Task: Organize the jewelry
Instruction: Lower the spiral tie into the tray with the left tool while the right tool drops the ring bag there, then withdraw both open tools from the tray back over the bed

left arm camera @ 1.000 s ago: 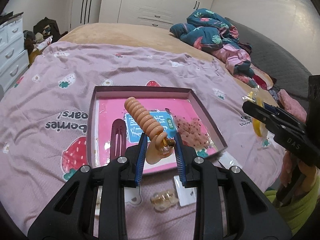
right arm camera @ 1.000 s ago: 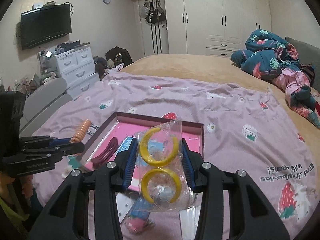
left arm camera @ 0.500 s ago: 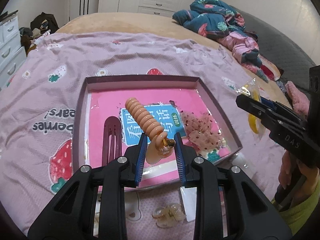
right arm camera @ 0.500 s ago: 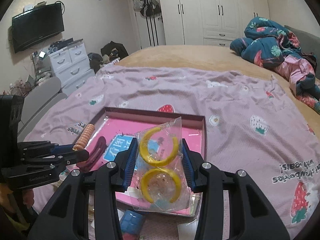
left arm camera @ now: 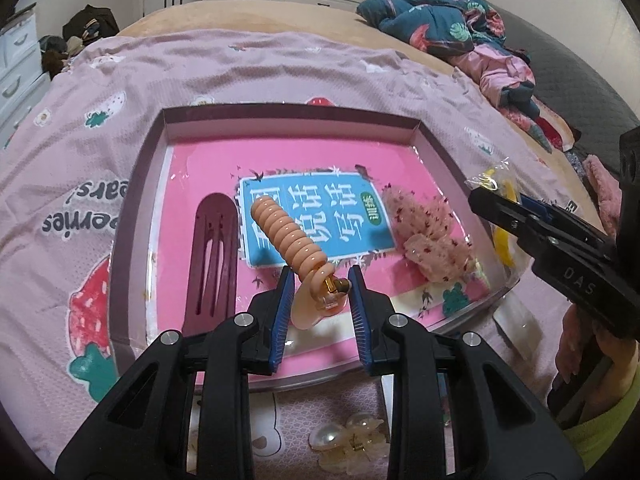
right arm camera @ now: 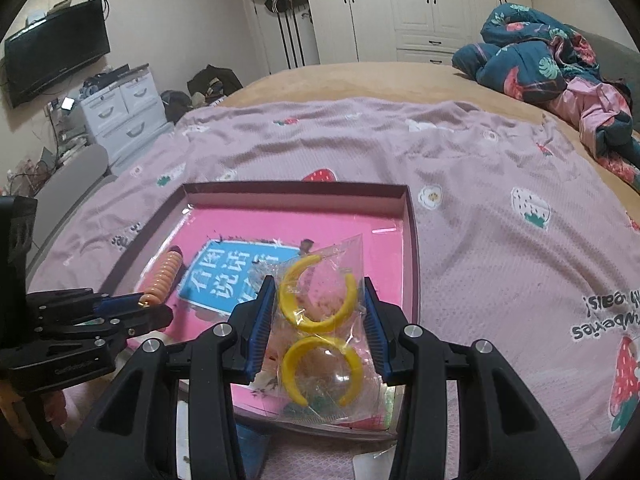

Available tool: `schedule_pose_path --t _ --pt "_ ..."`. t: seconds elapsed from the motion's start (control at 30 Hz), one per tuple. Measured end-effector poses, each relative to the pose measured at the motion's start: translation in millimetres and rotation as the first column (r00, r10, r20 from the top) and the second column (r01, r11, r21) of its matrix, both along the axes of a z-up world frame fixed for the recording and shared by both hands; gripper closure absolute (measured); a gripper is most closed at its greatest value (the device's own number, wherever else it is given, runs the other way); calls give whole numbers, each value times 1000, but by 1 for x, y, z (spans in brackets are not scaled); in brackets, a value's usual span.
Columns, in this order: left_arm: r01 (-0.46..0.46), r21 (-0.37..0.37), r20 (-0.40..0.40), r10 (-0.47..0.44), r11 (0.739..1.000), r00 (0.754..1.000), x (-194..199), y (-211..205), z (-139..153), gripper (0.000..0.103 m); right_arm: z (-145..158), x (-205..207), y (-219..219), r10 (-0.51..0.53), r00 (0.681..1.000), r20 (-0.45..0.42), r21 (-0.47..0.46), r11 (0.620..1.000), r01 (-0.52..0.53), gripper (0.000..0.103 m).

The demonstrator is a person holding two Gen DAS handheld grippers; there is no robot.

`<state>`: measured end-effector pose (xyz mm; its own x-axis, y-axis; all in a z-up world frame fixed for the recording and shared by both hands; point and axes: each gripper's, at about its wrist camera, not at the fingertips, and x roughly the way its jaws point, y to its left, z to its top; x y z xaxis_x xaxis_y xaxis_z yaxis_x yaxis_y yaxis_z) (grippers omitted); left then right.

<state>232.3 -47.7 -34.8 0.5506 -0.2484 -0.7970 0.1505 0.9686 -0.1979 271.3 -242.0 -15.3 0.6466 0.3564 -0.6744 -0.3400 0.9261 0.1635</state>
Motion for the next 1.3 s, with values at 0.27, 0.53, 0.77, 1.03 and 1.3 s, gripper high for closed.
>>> schedule_pose_path --t 0.27,0.53,0.77,1.03,1.3 --pt "-8 -7 2 8 1000 1000 -7 0 0 80 -13 3 1 -12 1000 -23 -14 1000 12 62" --pt "-30 -20 33 30 999 999 -24 5 15 59 -20 2 1 -22 998 -51 -19 1000 21 50" --pt "-63 -35 74 65 997 995 -43 11 30 41 -12 -8 -9 -42 999 -33 10 999 43 35" --pt "-99 -63 120 106 993 987 -60 21 50 24 12 -30 -24 -69 998 8 55 996 69 18" --pt "-134 -93 155 147 987 977 -79 37 73 10 43 -59 -43 -115 991 68 74 991 110 11"
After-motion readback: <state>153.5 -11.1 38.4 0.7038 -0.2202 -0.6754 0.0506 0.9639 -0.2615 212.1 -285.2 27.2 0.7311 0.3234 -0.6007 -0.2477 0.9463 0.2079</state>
